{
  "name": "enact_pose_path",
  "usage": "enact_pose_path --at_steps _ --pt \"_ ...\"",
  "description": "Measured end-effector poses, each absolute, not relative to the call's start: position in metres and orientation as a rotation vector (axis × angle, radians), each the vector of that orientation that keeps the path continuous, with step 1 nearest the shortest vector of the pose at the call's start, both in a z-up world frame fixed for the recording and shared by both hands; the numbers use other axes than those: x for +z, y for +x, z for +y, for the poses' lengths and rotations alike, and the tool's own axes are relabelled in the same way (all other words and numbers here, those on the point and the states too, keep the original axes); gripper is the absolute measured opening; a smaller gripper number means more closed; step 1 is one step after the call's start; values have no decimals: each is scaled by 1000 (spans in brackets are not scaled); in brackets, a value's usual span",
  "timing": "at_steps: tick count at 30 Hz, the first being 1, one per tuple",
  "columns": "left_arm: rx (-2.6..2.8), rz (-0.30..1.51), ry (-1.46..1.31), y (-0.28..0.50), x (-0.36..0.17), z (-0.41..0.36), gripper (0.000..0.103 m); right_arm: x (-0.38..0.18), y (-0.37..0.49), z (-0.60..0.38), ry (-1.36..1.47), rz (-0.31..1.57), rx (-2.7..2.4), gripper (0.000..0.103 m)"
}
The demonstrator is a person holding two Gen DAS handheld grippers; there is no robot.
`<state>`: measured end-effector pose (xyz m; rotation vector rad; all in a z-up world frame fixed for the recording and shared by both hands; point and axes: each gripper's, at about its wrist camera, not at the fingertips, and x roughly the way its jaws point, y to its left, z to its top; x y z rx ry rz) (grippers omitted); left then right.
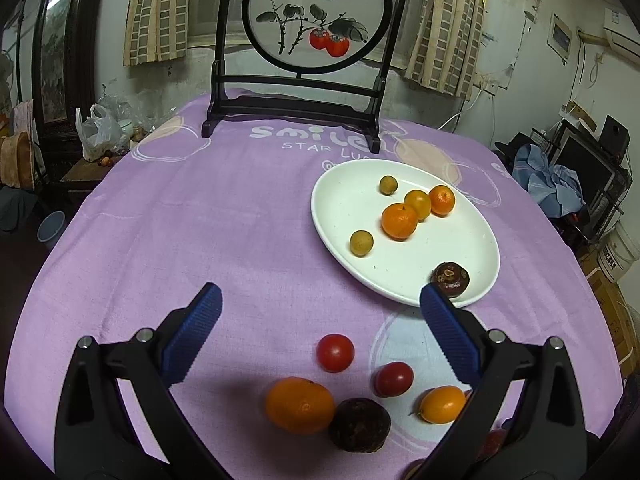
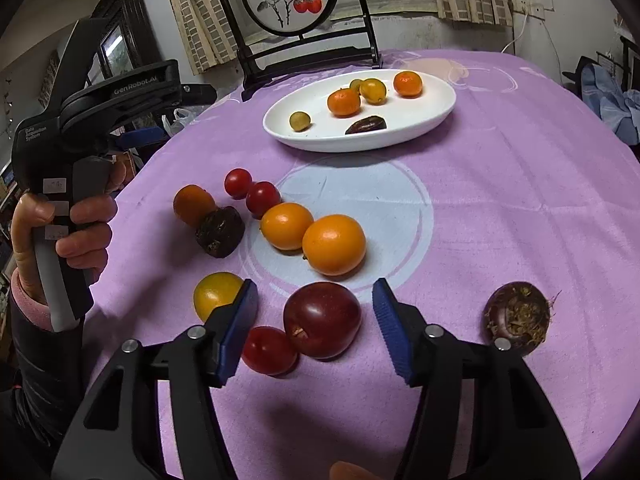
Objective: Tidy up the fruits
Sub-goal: 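Grasp a dark red plum with the right tool while the left tool grasps a yellow-green tomato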
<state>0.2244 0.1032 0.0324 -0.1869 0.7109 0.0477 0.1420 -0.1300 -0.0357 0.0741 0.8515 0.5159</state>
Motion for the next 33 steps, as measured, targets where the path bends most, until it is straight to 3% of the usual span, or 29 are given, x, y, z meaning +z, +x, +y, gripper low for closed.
enact_pose_path --at_steps 18,24,29,33 --pt "43 722 -173 223 27 102 101 -46 145 -135 119 913 528 41" --pt "-210 717 -184 159 8 84 99 -45 145 -141 162 900 533 39" --pt "-370 787 -162 125 -9 60 78 -42 143 -154 232 853 527 39" --pt "-397 831 -159 127 -21 51 70 -41 144 -155 243 850 529 39"
